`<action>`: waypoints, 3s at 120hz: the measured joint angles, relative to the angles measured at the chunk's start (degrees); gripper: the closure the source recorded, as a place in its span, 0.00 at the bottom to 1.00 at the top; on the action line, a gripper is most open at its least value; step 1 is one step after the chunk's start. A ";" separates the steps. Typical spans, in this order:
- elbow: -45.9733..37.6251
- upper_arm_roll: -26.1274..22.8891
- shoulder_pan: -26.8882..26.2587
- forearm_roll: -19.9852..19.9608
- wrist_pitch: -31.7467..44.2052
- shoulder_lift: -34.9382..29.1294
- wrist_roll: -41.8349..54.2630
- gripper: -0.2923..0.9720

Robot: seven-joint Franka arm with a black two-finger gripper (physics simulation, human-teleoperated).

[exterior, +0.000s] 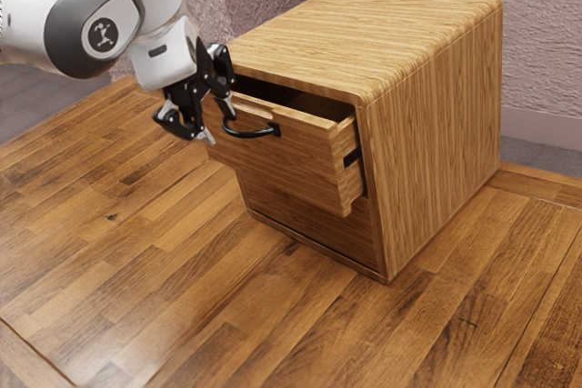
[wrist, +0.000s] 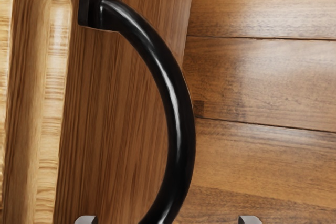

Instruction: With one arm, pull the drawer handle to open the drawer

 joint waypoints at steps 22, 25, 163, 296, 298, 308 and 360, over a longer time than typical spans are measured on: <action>-1.68 -0.60 -3.92 -0.05 0.28 0.04 -0.01 0.53; -1.91 -0.09 -4.36 -0.03 0.38 0.03 -0.01 0.53; -0.41 -0.40 -2.68 -0.11 0.28 -0.27 -0.20 0.77; -14.77 -0.21 -2.39 -0.25 4.72 -13.52 -0.94 0.70; -14.91 -0.29 -2.44 -0.29 4.76 -13.67 -0.96 0.70; -15.39 -0.95 -2.69 -0.45 4.90 -14.03 -1.05 0.69; -15.79 -0.51 -2.31 -0.19 7.61 -11.85 -1.62 0.67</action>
